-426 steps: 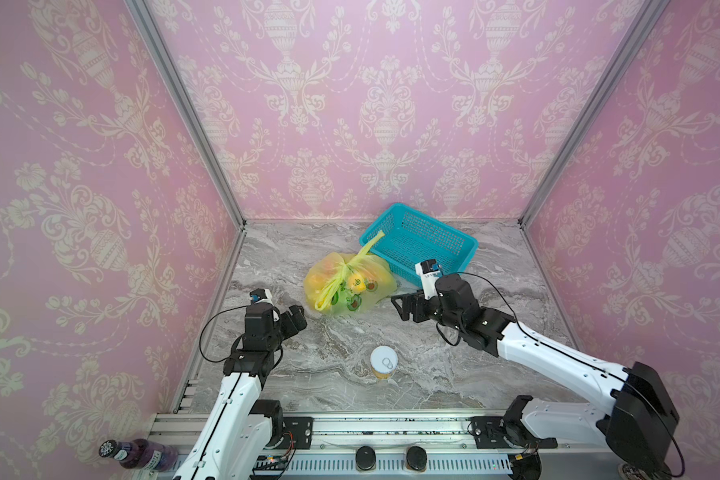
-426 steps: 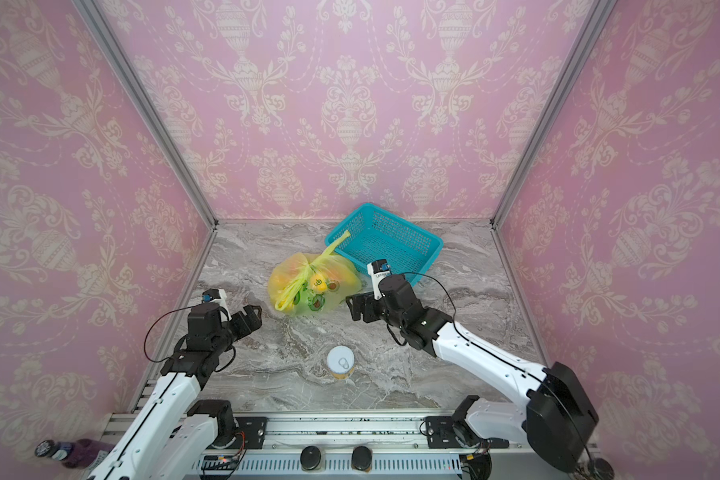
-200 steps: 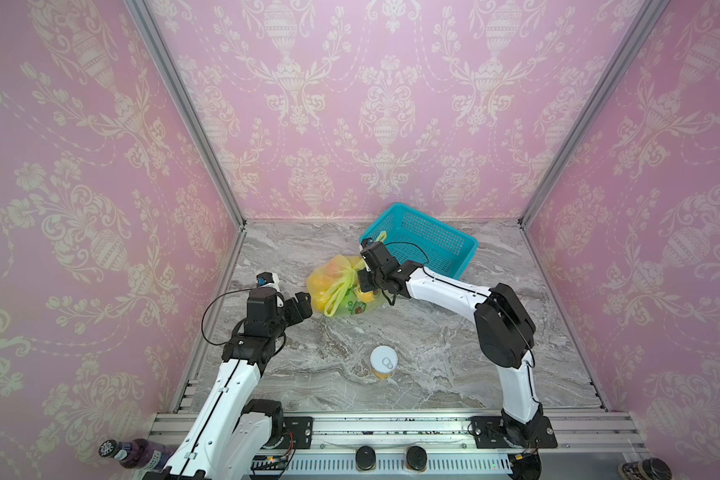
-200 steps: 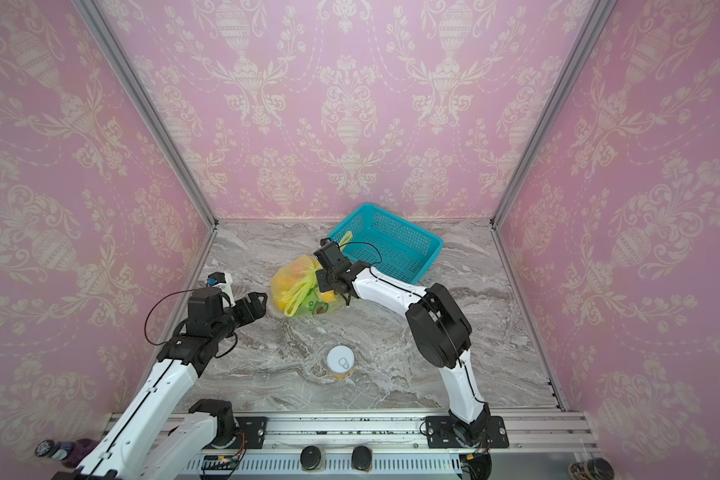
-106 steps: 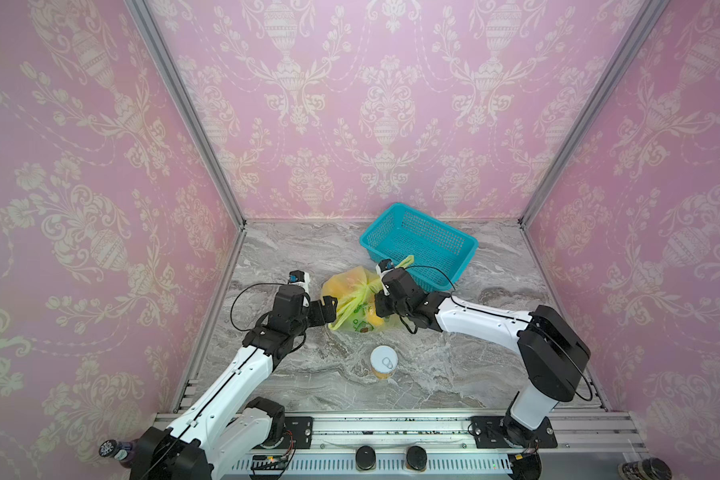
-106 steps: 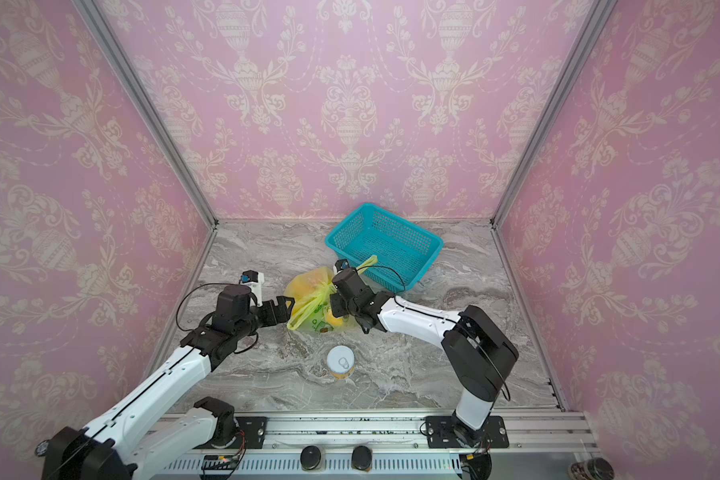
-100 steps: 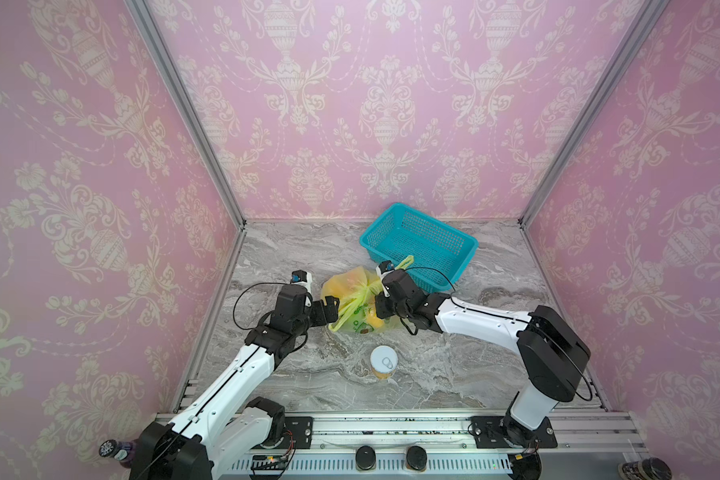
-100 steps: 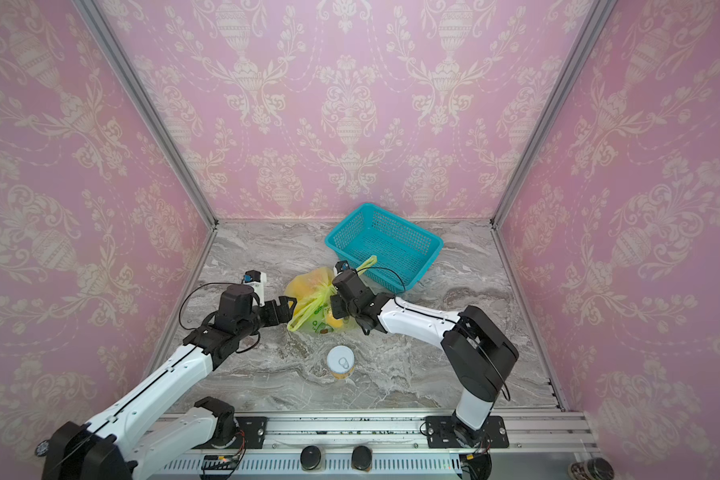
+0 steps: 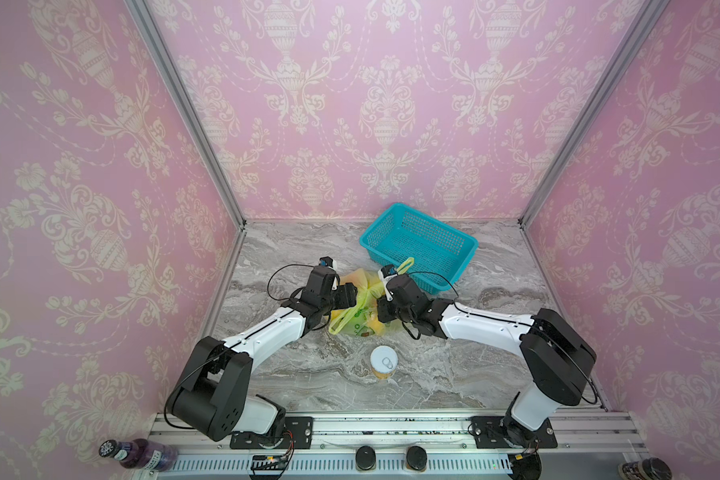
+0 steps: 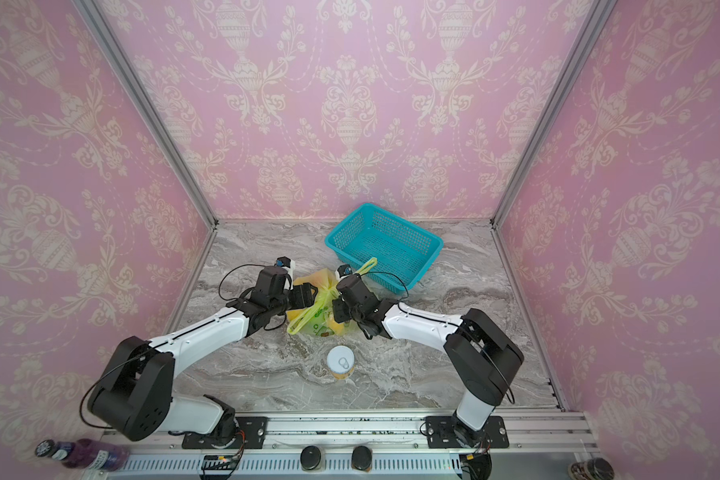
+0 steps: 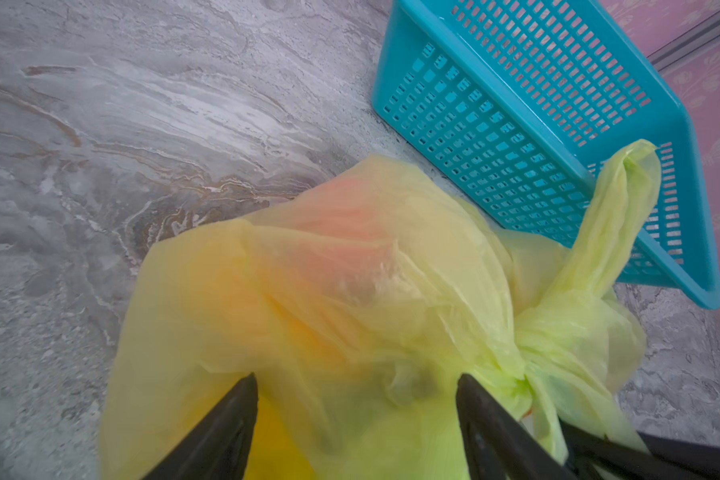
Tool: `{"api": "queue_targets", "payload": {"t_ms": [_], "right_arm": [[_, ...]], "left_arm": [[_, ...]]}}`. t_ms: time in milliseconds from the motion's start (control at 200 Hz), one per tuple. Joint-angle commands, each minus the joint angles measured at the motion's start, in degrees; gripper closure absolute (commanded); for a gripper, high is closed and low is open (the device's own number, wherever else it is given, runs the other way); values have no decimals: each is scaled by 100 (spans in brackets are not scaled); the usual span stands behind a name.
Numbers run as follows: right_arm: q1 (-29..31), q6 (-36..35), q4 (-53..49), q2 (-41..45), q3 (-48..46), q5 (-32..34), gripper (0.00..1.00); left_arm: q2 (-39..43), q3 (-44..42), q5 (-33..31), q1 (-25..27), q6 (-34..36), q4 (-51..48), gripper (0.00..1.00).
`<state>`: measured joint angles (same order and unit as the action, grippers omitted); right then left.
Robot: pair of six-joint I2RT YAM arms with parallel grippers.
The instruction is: Untie the knot of the plastic bag and take out the fruit
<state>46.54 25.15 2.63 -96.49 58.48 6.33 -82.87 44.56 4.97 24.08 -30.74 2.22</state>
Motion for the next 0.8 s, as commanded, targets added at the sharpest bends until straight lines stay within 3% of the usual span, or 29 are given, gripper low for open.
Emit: {"api": "queue_targets", "payload": {"t_ms": [0, 50, 100, 415, 796], "right_arm": [[59, 58, 131, 110, -104, -125, 100], [58, 68, 156, 131, -139, -117, 100], [57, 70, 187, 175, -186, -100, 100], [57, 40, 570, 592, -723, 209, 100], [57, 51, 1038, 818, -1208, 438, 100]], "left_arm": [[-172, 176, -280, 45, -6, 244, 68], [-197, 184, -468, 45, -19, 199, 88], [-198, 217, -650, 45, -12, 67, 100], [823, -198, -1540, 45, 202, -517, 100], [2217, -852, -2048, -77, 544, -1143, 100]]}}
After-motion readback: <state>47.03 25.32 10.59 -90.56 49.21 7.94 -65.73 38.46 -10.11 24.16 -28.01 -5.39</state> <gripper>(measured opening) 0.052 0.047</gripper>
